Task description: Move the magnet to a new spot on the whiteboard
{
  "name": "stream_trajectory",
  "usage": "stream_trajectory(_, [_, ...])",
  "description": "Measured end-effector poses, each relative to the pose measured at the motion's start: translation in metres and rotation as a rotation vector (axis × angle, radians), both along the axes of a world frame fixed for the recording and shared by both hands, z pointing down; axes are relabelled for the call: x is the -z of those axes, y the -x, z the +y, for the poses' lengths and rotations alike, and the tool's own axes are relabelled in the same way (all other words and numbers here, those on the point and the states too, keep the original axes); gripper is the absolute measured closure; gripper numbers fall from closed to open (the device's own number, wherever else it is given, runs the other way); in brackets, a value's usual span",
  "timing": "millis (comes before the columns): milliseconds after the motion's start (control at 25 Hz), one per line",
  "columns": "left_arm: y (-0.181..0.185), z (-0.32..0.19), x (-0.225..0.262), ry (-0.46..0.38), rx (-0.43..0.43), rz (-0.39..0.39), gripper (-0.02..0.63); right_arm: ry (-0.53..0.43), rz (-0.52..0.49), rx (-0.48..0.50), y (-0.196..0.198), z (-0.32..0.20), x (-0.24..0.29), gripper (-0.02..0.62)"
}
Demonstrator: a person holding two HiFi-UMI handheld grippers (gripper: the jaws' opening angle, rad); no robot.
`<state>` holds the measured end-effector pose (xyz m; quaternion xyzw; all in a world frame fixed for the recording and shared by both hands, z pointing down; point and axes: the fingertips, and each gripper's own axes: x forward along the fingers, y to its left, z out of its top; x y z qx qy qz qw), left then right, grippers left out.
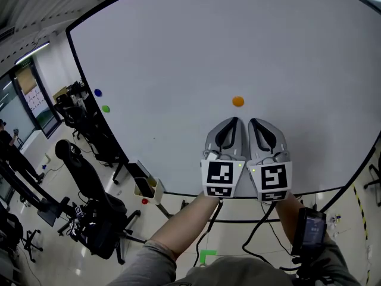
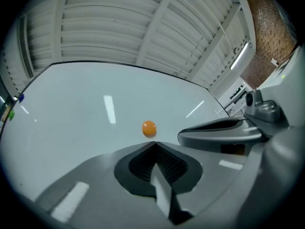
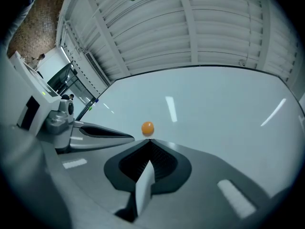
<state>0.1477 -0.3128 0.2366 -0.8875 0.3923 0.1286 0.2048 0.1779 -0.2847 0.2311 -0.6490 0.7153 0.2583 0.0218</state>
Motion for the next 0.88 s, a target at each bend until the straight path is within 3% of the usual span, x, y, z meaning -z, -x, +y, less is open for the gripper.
stream_trajectory(440, [-0.013,-0.004,0.009,-0.039,0.084,0.019,0.606,-0.026,0.004,0.038,-0.018,0.0,0.005,0.589])
stream_trajectory(640, [-0.013,-0.004,0.028,-0.098,0.139,0.038,0.463,-0.043,0.005,0.045,-0.027,-0.001,0.013,0.589])
stream_trajectory(880, [-0.021,-0.006,0.042,-0.11,0.182,0.015,0.46,-0.057,0.011,0.051,-0.031,0.002,0.023,0.588])
